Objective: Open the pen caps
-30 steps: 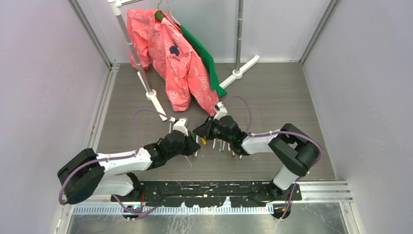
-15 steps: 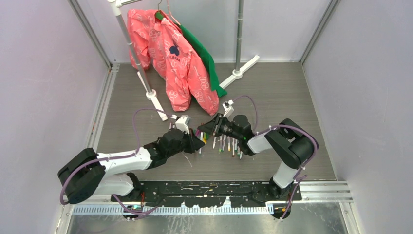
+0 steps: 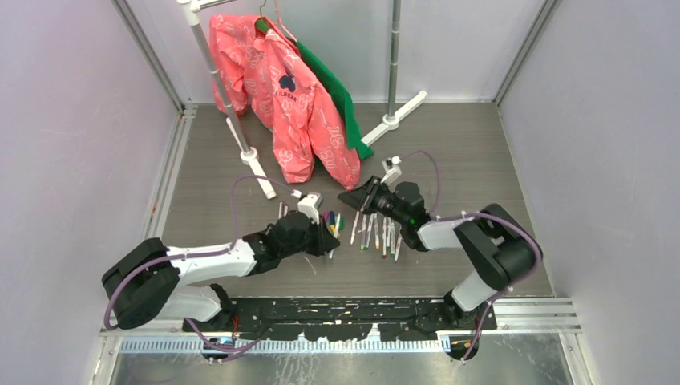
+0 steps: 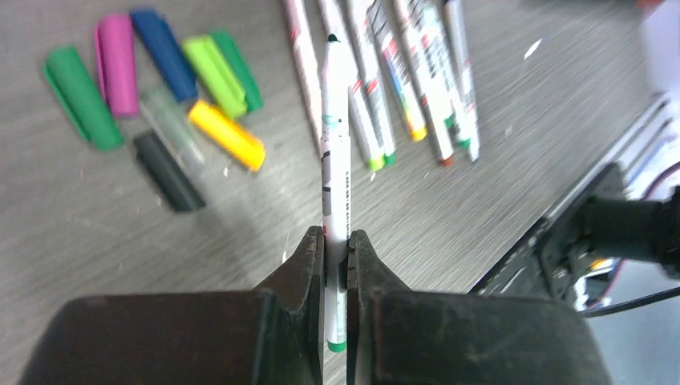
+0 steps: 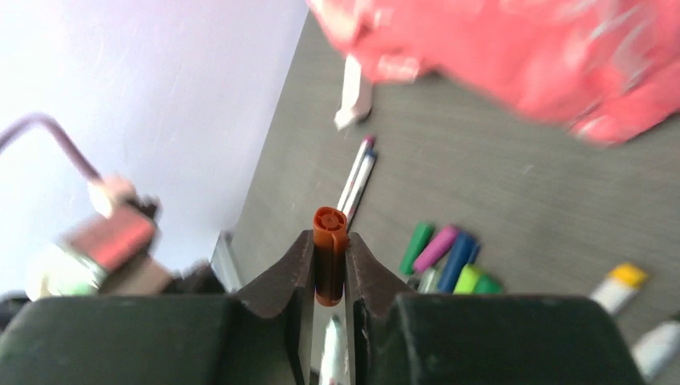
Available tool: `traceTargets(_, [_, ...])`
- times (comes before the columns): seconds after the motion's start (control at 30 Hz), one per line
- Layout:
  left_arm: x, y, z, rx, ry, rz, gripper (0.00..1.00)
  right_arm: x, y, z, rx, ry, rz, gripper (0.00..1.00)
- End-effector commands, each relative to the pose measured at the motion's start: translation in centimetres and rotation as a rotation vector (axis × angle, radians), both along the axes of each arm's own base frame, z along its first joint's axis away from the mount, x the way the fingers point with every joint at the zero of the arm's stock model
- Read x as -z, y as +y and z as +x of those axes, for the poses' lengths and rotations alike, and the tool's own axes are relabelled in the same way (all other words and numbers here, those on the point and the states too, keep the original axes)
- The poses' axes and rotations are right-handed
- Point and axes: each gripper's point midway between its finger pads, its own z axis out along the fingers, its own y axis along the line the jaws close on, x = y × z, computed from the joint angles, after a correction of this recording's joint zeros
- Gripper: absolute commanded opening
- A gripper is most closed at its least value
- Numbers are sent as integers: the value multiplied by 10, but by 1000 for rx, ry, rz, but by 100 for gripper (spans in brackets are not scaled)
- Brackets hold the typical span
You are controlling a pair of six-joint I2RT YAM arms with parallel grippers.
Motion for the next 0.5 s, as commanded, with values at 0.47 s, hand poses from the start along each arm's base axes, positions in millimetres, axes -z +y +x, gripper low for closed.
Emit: traceTargets(0.47, [0, 63, 8, -301, -48, 242, 0, 14, -27, 46, 289, -21, -441, 1])
